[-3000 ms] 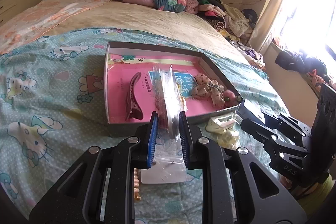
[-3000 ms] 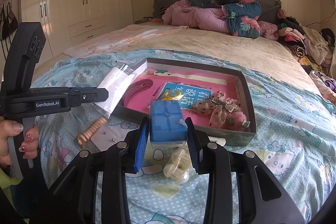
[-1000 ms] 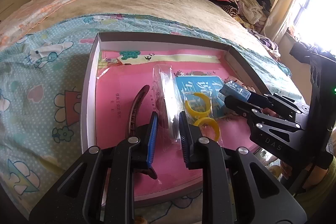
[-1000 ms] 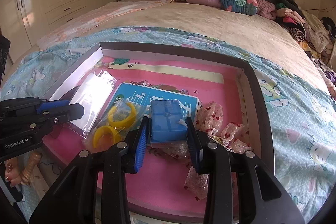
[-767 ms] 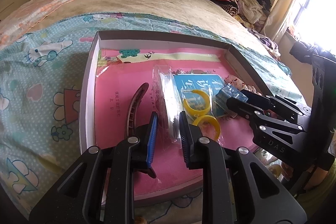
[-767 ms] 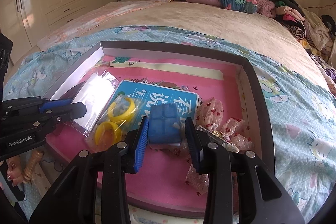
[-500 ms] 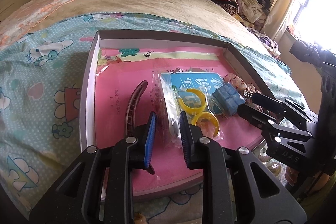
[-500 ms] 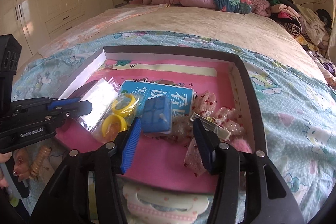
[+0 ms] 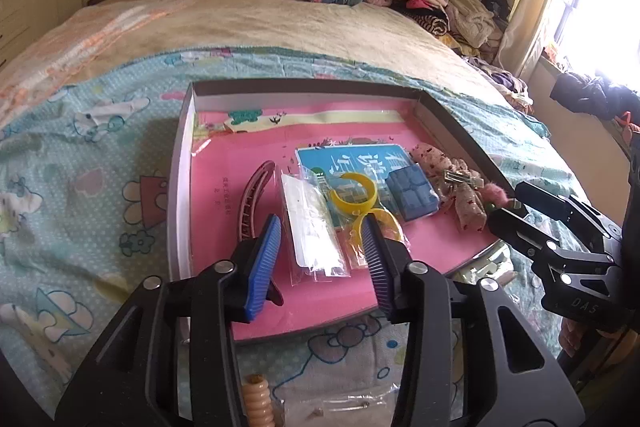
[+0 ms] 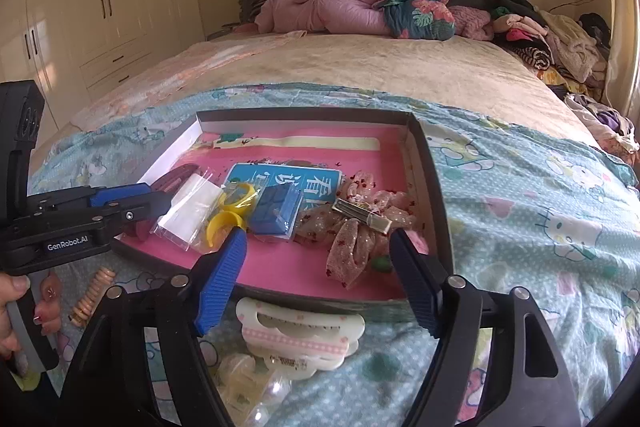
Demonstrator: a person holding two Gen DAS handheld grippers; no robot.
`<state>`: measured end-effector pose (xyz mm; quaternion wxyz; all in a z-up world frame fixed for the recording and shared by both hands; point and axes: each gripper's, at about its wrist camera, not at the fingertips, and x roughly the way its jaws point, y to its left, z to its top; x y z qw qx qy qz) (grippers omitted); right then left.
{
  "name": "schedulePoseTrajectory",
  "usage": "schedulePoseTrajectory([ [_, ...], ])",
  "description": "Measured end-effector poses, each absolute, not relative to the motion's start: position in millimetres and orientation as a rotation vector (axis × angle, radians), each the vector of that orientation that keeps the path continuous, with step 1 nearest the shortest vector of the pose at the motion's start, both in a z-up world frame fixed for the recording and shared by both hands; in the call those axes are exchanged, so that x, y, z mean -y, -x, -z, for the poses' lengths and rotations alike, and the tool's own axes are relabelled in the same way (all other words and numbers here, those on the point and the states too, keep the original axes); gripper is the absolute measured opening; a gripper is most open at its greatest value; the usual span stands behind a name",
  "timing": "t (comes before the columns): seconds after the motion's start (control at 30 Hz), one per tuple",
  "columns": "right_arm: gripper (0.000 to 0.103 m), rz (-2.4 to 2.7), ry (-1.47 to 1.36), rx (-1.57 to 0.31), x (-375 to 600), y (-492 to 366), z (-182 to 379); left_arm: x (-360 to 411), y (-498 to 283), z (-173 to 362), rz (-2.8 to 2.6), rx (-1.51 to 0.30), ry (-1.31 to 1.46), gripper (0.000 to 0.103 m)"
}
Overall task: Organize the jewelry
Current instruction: 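Open the left tool to drop the clear bag while the right releases the blue case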
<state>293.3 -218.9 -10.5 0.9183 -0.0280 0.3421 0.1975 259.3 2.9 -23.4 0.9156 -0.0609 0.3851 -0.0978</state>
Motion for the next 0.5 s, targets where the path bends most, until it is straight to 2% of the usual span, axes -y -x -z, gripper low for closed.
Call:
schedulePoseTrajectory([
  [0.2,0.078,-0.387,0.05,-0.671,230.2,-276.8,-0.9,-1.7,-243.6,10.7,0.19,-0.755,0.113,0.056],
  [0.5,0.082,-0.376,0.055,-0.641,240.3,-252.1,-10.4,8.7,-217.3,0.1,0.186,-0.716,0.069,0.071],
])
